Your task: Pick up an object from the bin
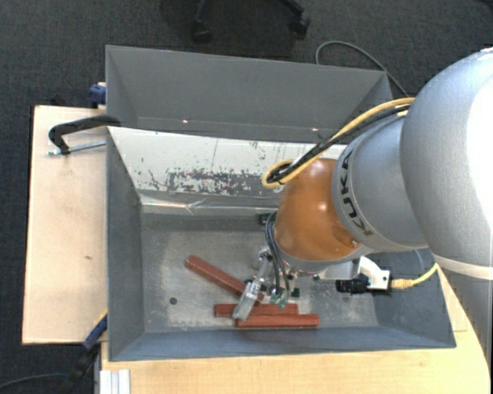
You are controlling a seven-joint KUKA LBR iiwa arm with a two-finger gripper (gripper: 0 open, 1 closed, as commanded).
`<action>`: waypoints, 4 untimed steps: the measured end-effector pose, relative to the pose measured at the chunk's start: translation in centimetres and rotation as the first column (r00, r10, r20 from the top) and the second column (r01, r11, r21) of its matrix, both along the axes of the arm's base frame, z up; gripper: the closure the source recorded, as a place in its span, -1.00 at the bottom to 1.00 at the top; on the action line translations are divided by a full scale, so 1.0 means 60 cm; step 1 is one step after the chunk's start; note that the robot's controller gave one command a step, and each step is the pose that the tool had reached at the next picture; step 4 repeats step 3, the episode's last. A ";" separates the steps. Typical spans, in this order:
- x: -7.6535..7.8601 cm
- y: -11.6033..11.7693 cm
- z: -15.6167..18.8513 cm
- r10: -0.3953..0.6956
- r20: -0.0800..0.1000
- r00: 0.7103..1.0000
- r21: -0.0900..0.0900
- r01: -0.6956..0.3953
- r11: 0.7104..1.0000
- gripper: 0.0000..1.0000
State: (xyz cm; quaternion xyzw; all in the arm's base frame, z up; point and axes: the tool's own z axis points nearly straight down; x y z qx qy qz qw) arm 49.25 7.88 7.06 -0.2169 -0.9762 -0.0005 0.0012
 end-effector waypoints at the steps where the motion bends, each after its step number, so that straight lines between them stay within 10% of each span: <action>1: 0.000 0.001 0.000 0.000 0.002 1.000 0.000 0.000 1.000 1.00; 4: 0.006 0.003 0.124 0.002 0.011 1.000 0.000 -0.002 1.000 1.00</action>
Offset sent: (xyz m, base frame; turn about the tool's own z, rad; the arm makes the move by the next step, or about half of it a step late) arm 0.0000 0.0000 0.0000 0.0000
